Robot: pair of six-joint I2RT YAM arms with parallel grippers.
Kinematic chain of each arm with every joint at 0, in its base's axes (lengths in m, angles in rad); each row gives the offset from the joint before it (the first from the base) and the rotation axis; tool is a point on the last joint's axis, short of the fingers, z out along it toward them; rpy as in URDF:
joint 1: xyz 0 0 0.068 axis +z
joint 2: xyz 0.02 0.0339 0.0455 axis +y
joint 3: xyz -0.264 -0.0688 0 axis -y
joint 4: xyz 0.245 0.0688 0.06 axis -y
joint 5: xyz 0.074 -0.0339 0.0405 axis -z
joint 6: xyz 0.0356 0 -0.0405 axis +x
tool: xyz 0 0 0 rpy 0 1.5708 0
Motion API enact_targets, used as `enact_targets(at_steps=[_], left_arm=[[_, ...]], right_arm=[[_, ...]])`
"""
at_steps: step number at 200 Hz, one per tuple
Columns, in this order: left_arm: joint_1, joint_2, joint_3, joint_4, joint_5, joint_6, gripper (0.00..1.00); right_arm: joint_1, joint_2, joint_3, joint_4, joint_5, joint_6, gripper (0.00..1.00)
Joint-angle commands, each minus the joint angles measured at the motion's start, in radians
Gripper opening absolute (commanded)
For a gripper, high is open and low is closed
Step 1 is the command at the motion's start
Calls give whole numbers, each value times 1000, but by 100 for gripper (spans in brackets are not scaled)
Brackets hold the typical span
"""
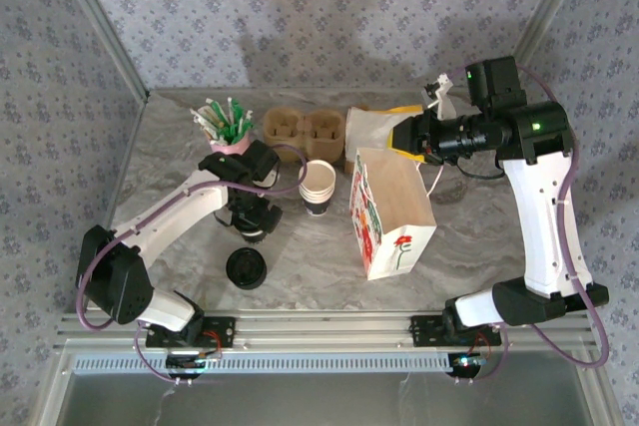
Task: Pack the takeout coffee
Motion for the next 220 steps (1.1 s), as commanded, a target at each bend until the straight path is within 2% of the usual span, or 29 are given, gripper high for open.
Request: enact_targets(at_steps=[1,100,137,156,182,205,220], left_arm=[[-1,-14,32,-8,-1,22,100],[-2,-76,95,-17,42,31,100],[-2,-167,196,8,-24,14,100],[2,-236,248,35,-130,-51,100],[14,-341,286,53,-231,-126,100],[69,-416,287,7,-238,-252,100],[135,-438,282,-62,-192,-343,100]], right_arm=[[2,-20,3,11,-7,7,37],[31,-12,17,-11,51,-4,38],[93,34,128,-115,177,-59,48],[159,57,200,-150,272,-80,54],[334,83,304,-170,469,-114,61],[482,131,390,-185,609,-137,62],[570,178,446,-217,680,-146,62]])
